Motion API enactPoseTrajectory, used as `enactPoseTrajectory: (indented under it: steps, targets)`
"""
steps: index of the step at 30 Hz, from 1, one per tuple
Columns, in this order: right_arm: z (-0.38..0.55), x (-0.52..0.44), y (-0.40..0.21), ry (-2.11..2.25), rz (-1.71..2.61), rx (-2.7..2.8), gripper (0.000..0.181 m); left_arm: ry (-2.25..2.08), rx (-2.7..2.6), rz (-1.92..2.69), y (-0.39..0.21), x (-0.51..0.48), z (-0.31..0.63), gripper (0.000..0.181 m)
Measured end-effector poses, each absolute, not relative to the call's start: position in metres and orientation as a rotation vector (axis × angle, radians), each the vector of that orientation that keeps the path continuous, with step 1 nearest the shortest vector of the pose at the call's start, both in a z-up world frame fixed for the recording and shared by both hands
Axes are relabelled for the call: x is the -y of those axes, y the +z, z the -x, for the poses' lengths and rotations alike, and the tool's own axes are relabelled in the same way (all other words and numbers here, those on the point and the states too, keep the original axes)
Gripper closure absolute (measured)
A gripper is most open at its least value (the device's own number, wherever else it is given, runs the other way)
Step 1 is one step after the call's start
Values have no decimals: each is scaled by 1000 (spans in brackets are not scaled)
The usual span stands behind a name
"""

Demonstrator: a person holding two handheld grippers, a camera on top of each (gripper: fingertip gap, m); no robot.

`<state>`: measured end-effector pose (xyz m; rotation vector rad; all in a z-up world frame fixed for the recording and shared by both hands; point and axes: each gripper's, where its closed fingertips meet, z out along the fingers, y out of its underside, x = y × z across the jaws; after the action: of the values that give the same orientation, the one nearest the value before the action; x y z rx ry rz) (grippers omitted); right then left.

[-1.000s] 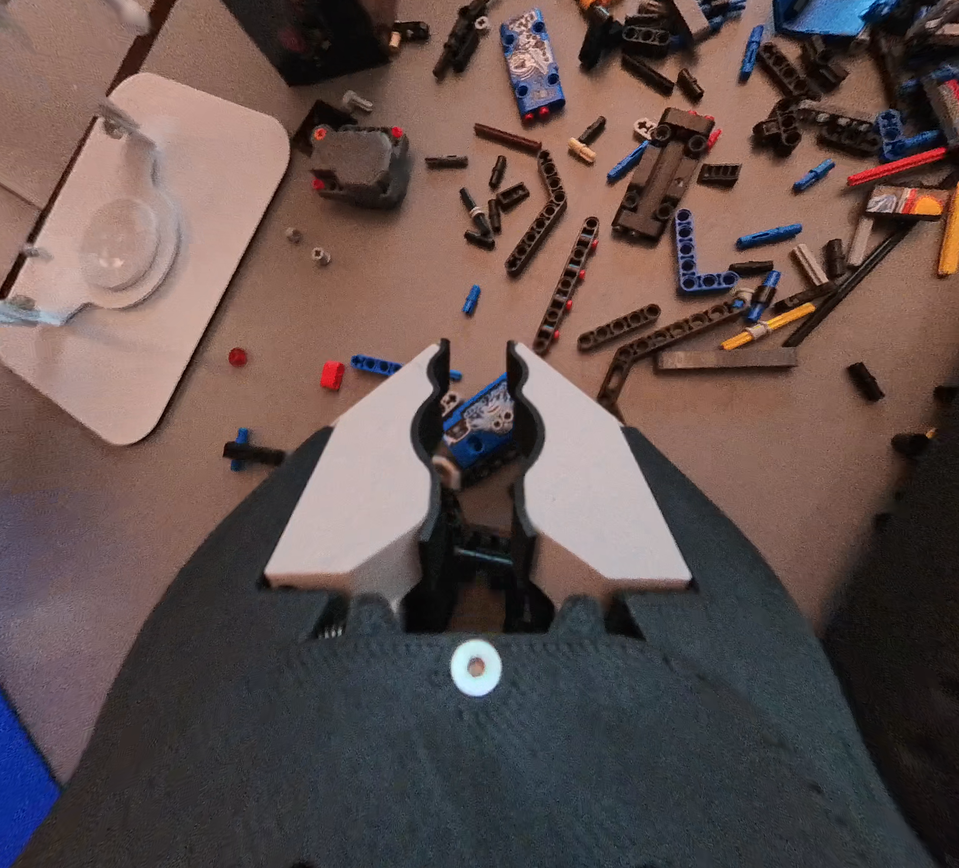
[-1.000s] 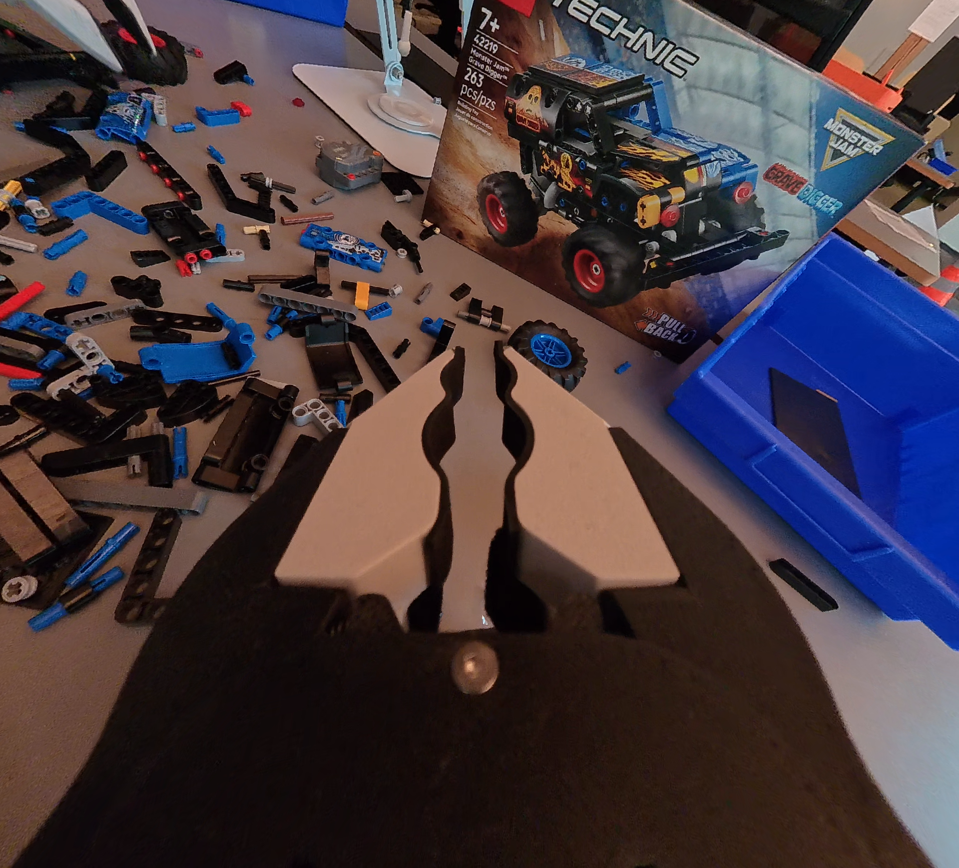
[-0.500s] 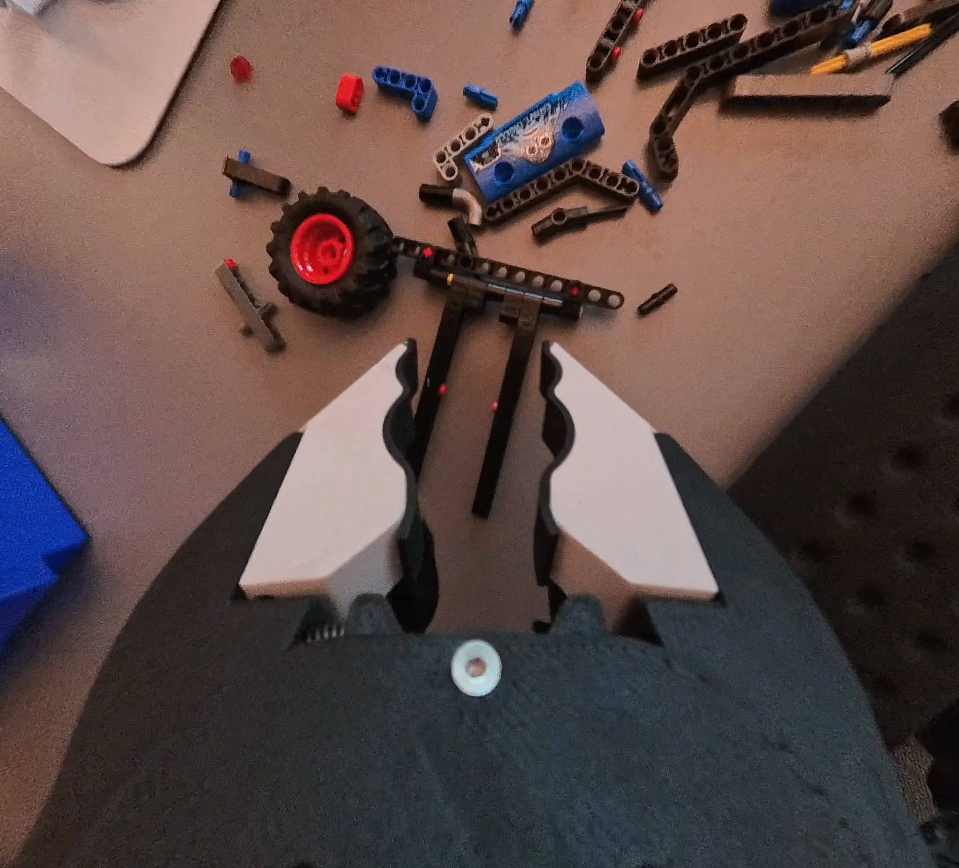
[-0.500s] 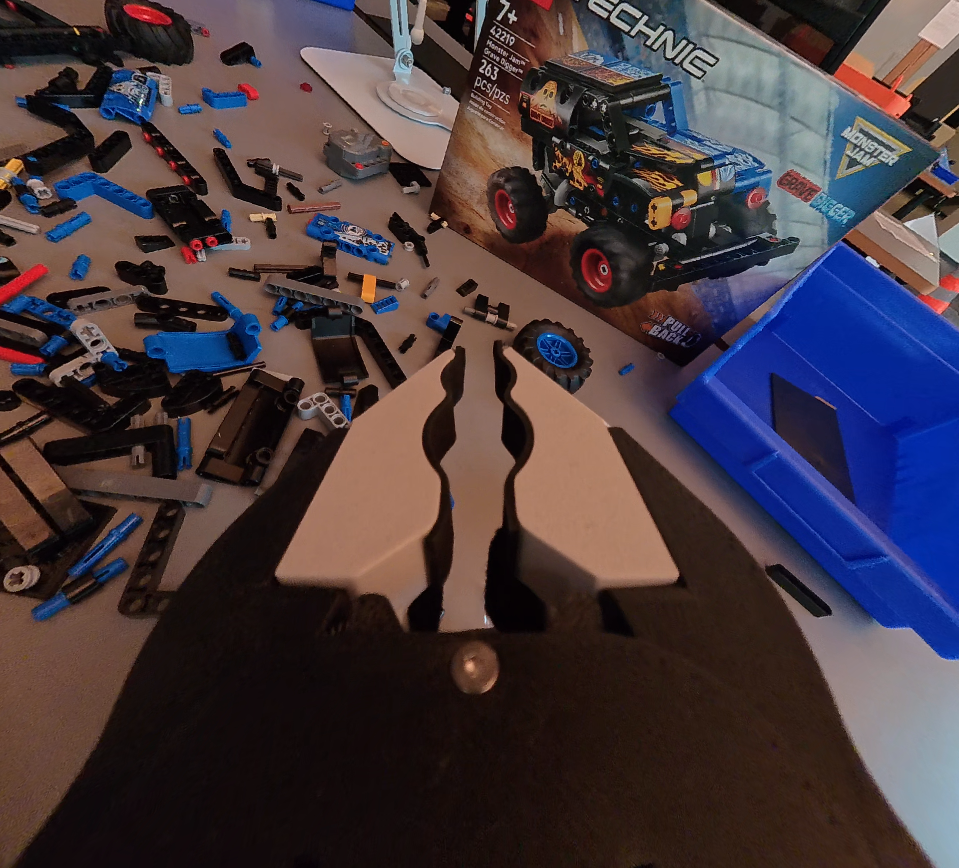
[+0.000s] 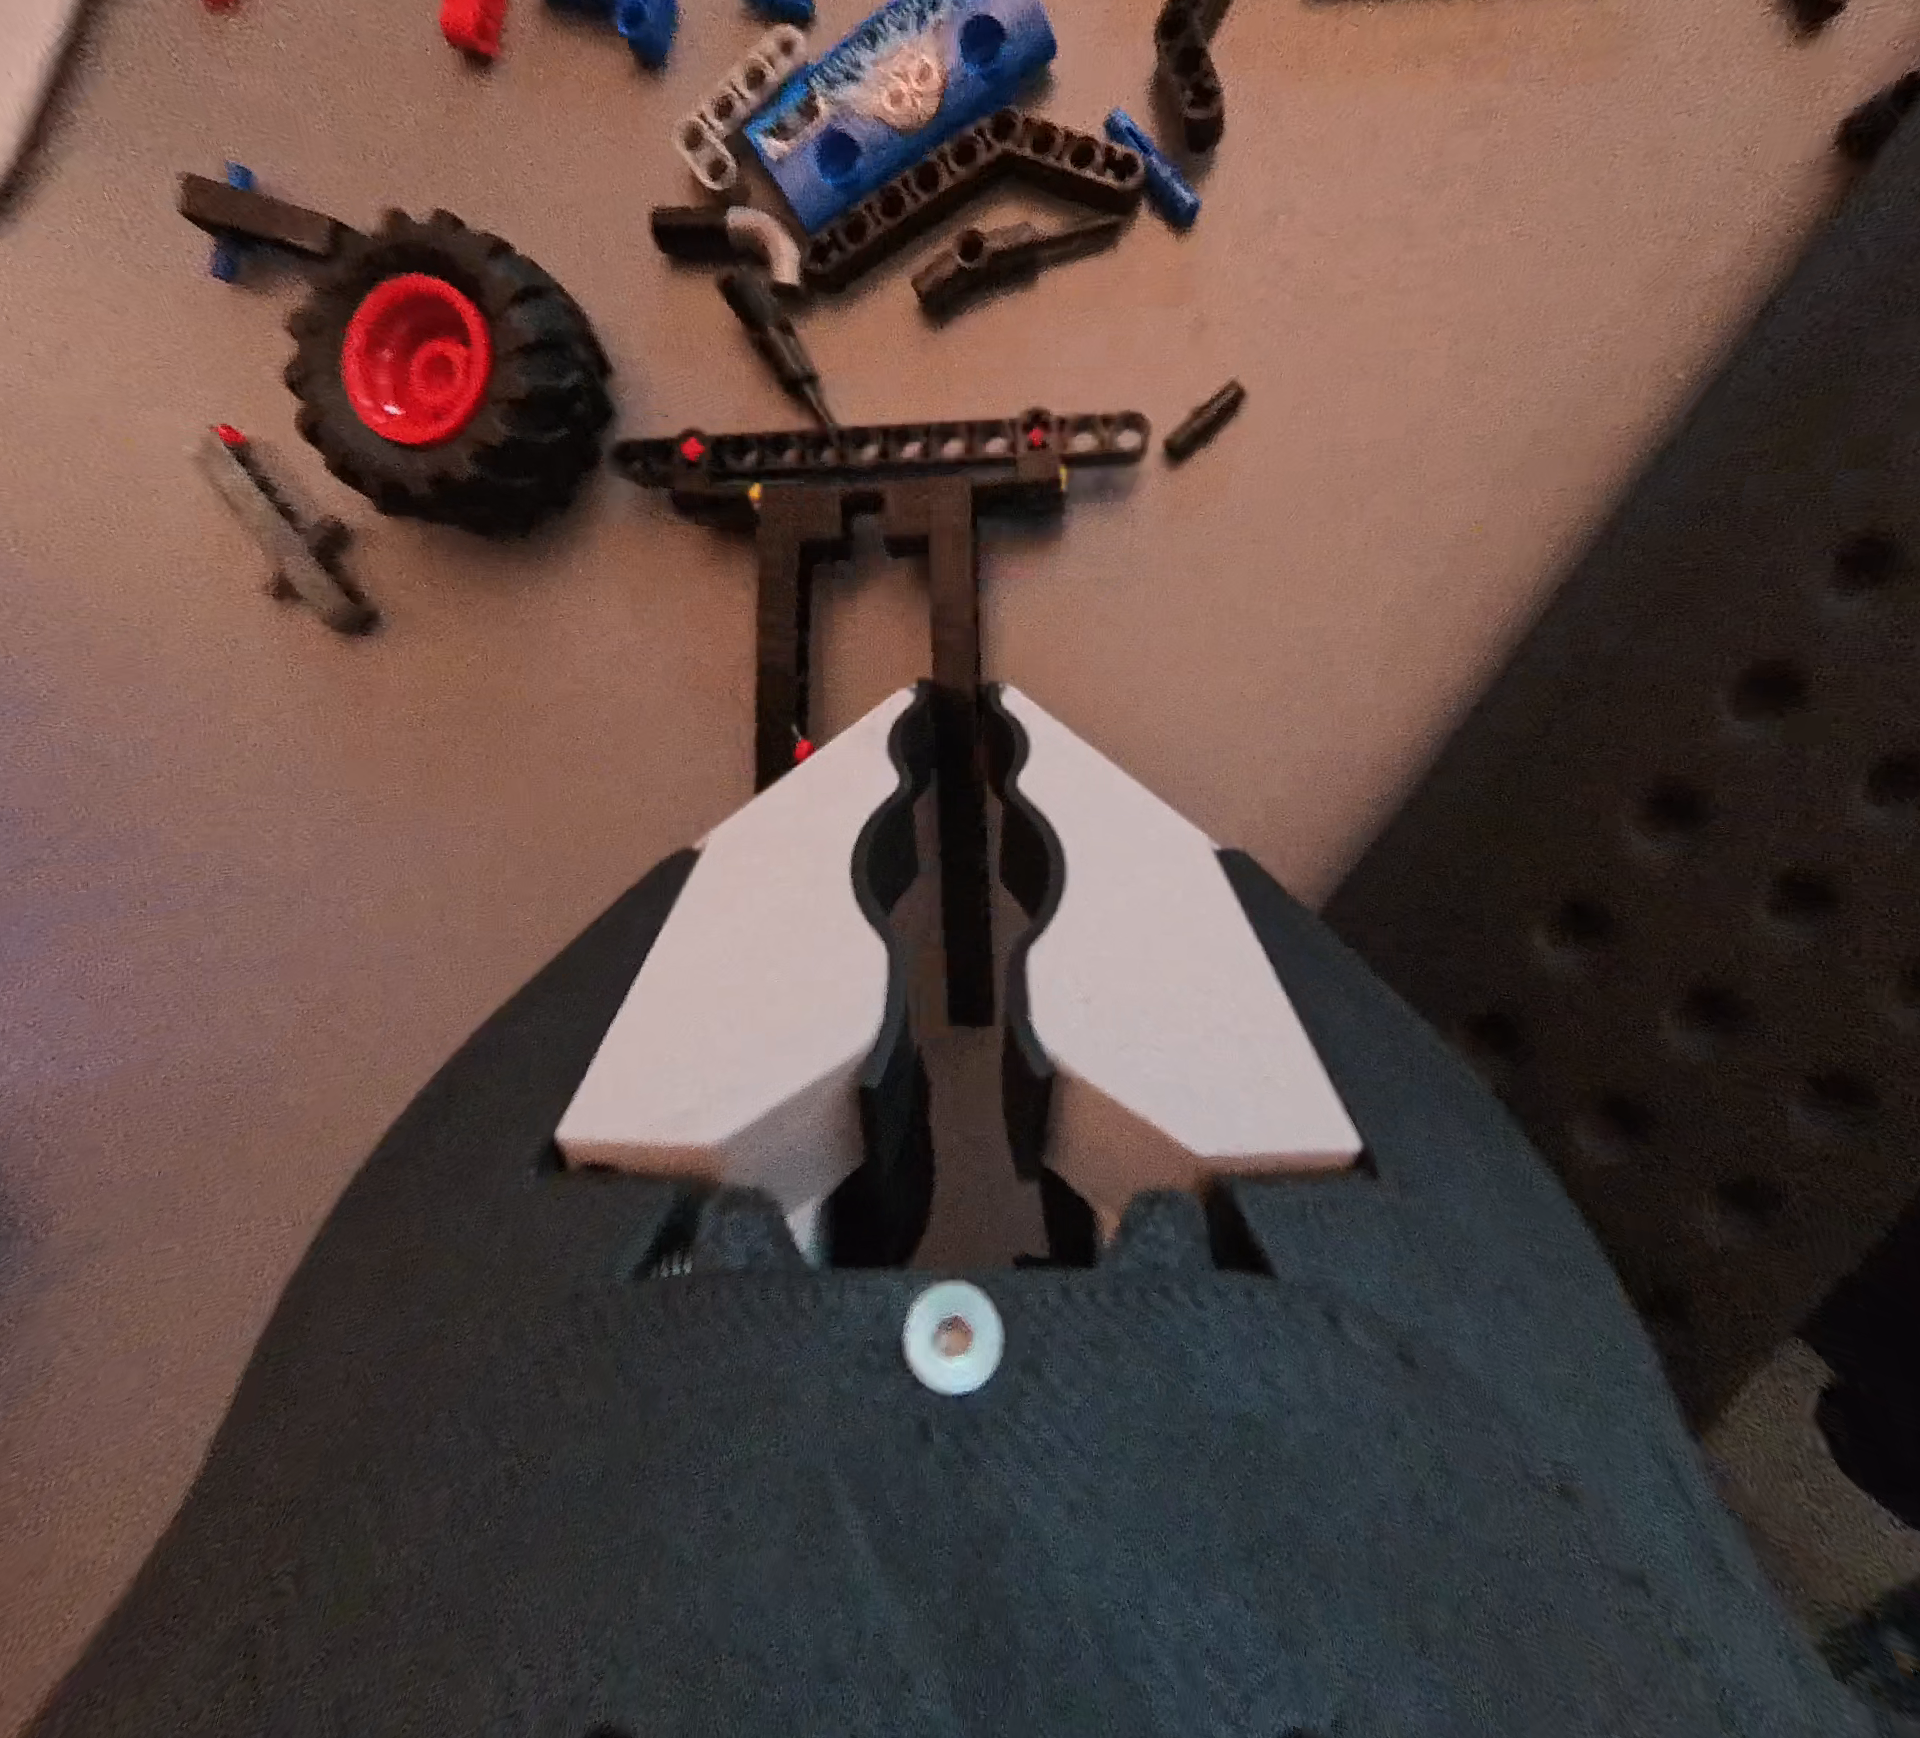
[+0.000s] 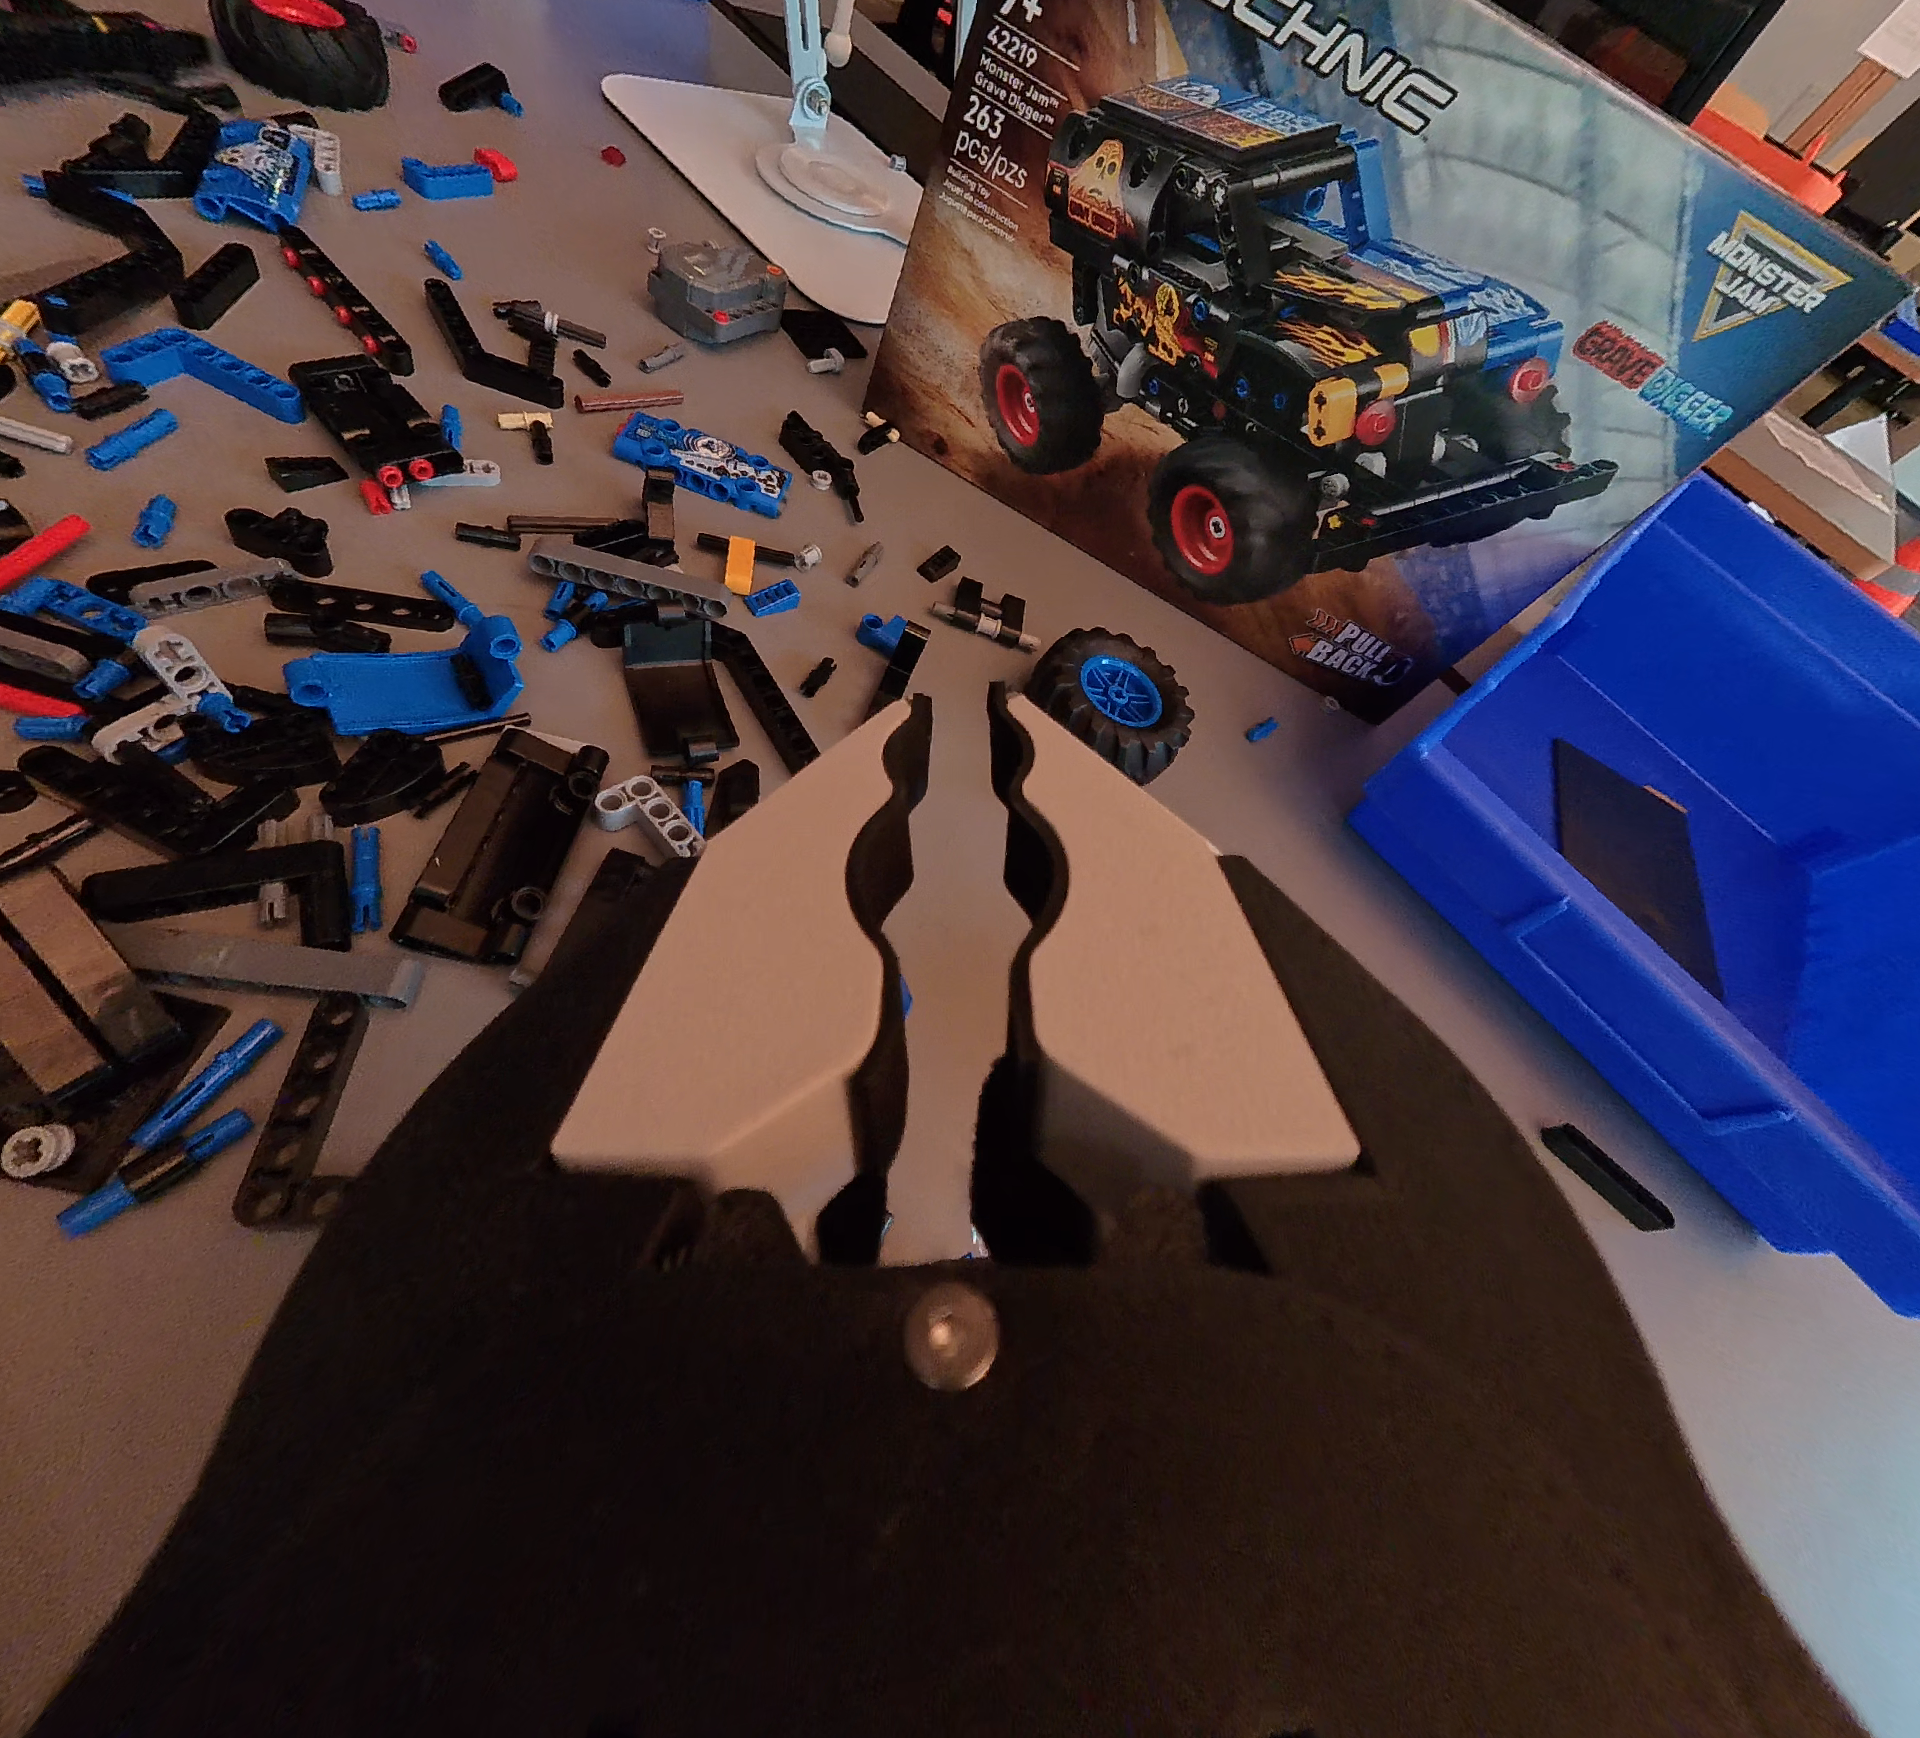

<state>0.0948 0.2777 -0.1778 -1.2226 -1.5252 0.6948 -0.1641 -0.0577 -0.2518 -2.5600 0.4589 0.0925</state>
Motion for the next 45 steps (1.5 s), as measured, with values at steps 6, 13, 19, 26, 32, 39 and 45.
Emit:
enactPoseTrajectory:
  steps: [6,13,19,26,32,39,45]
  targets:
    - [-95,-278,-179,688,1225,1530,172,151,-434,2562,-242,66,176,150]
    - [-95,-279,-182,689,1235,1534,172,426,-355,2486,-215,25,242,138]
    - [-96,-281,-185,687,1250,1537,172,269,-233,2545,-240,-7,292,145]
    - [-95,-283,-188,682,1257,1539,173,213,-228,2507,-254,-22,290,177]
    - [-91,-268,-170,697,1176,1534,172,437,-280,2376,-225,-23,292,181]
    - [-52,-190,-131,687,1021,1699,167,540,-300,2418,-223,-24,298,171]
    - [-24,-151,-135,729,897,1797,169,273,-209,2524,-257,-22,307,166]
